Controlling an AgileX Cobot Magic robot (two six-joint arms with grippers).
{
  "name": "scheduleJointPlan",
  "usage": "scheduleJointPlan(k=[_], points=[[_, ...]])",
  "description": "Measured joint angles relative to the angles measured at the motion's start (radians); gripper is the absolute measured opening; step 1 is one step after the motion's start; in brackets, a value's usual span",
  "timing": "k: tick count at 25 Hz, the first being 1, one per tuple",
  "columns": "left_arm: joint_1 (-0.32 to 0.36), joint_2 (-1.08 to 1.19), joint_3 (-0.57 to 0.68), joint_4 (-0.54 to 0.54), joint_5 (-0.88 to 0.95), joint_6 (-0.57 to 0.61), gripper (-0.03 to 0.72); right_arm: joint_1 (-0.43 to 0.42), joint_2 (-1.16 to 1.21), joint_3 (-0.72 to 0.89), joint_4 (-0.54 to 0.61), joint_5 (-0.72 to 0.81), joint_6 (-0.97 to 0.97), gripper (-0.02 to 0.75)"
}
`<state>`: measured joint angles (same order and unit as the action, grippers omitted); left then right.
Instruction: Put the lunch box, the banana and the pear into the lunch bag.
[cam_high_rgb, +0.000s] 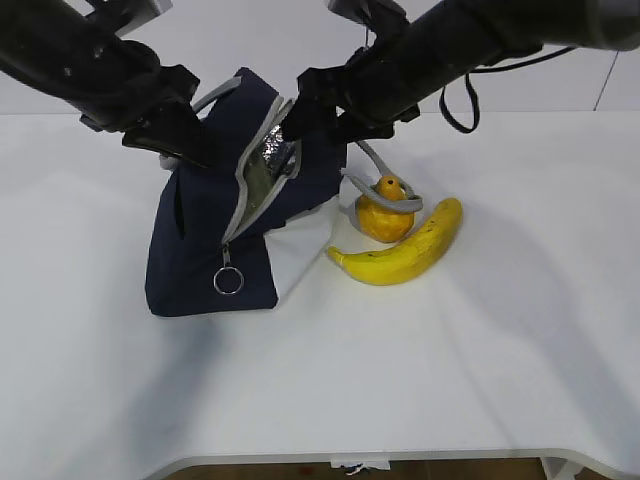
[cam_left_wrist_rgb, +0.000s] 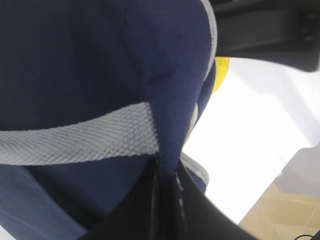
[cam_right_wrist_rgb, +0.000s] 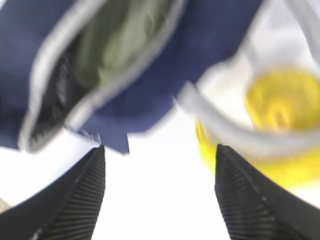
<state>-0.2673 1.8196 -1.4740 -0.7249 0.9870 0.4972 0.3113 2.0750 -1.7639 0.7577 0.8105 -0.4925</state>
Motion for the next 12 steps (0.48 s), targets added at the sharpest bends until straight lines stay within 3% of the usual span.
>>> scheduleJointPlan(k=[7,12], points=[[0.000,0.000,-0.001,0.030,0.012,0.000,-0.006,0.000,-0.119,0.000,-0.275,0.200,0.271,0.524],[0.000,0.000,-0.001,0.064,0.020,0.000,-0.006,0.000,-0.152,0.000,-0.389,0.345,0.452,0.524]])
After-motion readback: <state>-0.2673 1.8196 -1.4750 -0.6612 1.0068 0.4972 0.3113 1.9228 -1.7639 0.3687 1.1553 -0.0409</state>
